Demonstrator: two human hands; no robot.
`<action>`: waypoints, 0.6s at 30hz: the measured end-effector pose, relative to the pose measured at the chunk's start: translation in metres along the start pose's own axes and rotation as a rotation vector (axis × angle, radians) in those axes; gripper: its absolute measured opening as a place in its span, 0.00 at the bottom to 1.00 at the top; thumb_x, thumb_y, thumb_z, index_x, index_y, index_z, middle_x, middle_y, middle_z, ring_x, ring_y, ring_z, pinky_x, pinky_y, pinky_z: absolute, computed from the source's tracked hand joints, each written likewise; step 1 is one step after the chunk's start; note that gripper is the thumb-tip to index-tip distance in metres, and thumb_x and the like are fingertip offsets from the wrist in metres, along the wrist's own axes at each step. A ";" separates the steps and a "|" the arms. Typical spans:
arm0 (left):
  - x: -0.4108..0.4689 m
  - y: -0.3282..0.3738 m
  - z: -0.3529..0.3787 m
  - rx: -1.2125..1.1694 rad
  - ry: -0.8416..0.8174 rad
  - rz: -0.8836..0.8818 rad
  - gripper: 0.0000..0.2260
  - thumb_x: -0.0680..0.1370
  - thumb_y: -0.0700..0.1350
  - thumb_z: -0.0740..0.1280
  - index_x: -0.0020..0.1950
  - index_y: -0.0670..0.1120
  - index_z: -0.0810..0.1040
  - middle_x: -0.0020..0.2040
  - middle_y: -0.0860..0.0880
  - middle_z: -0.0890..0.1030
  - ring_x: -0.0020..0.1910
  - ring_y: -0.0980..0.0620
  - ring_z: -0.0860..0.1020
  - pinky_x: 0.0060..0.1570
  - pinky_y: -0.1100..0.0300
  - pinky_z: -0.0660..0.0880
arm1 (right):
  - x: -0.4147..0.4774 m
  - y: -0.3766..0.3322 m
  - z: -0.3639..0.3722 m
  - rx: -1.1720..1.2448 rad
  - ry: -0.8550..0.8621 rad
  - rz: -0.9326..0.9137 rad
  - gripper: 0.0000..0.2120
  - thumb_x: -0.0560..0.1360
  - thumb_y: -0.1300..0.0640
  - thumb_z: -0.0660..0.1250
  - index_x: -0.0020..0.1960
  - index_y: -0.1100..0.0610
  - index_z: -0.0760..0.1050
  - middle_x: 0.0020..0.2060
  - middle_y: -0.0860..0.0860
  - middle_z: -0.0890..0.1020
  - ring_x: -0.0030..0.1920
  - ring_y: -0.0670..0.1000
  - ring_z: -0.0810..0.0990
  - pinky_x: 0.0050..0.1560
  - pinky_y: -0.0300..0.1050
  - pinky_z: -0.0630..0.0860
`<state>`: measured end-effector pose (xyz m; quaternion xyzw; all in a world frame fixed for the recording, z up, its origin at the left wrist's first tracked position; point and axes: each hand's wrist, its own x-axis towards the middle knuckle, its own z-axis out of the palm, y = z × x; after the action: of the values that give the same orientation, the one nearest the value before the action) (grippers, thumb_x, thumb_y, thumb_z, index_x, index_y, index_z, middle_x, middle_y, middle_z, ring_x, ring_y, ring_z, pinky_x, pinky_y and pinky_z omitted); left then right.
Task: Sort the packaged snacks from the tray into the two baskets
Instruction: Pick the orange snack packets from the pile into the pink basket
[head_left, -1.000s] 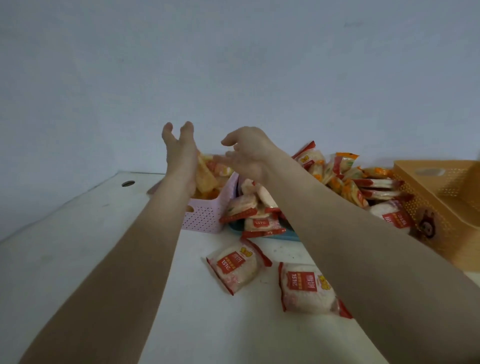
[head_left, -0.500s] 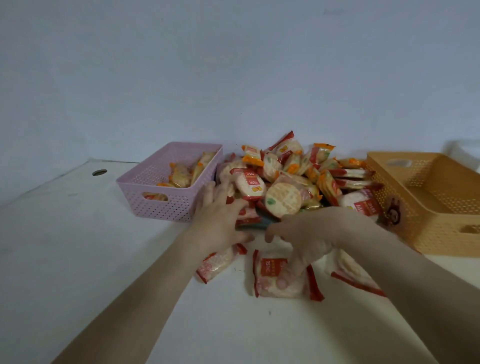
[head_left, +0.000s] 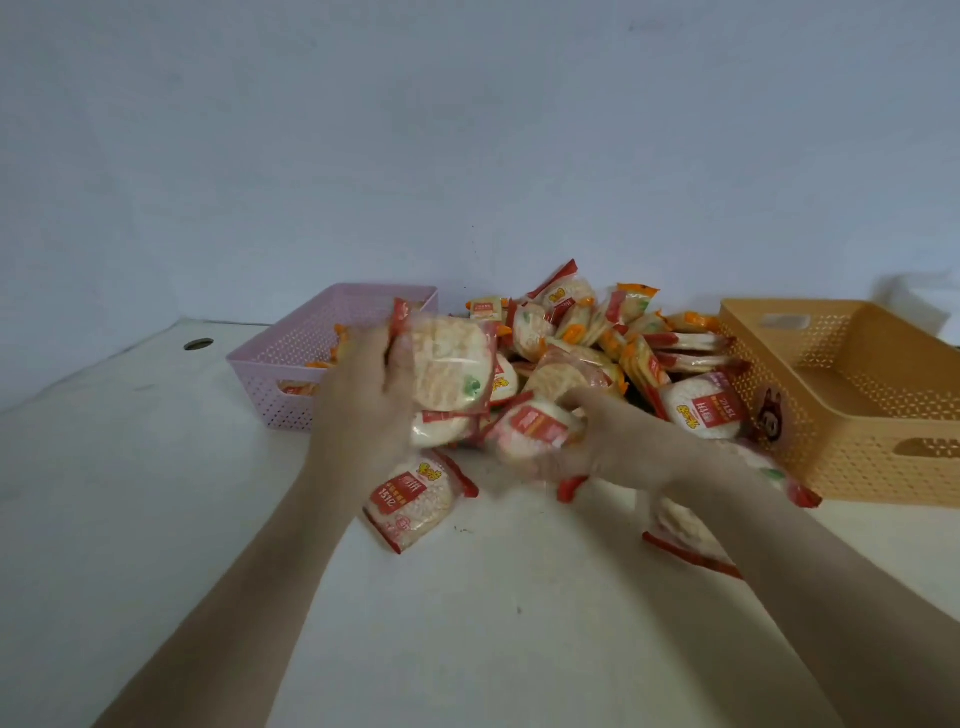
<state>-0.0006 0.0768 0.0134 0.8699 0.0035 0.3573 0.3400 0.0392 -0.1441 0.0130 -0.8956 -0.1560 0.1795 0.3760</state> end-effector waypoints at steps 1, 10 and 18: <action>-0.002 -0.002 -0.003 -0.102 -0.053 -0.117 0.14 0.83 0.51 0.56 0.52 0.43 0.75 0.44 0.41 0.80 0.41 0.43 0.78 0.41 0.48 0.73 | 0.002 0.001 0.002 0.117 0.027 0.026 0.40 0.60 0.40 0.79 0.65 0.51 0.66 0.52 0.46 0.77 0.50 0.47 0.78 0.47 0.39 0.73; -0.043 -0.033 0.000 0.468 -0.601 -0.245 0.27 0.77 0.67 0.50 0.64 0.50 0.69 0.57 0.45 0.78 0.57 0.40 0.76 0.56 0.48 0.72 | 0.001 -0.014 0.040 0.539 -0.148 0.021 0.14 0.77 0.53 0.68 0.59 0.59 0.74 0.48 0.59 0.84 0.43 0.56 0.84 0.48 0.54 0.83; -0.037 -0.014 -0.007 -0.301 -0.478 -0.388 0.28 0.60 0.55 0.81 0.57 0.60 0.76 0.56 0.55 0.79 0.54 0.56 0.78 0.51 0.56 0.79 | 0.006 -0.002 0.047 0.786 -0.247 -0.021 0.23 0.71 0.60 0.74 0.65 0.61 0.73 0.55 0.57 0.84 0.55 0.55 0.83 0.55 0.51 0.80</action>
<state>-0.0290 0.0825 -0.0148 0.8523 0.0361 0.0684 0.5173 0.0232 -0.1117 -0.0176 -0.6540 -0.1285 0.3277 0.6697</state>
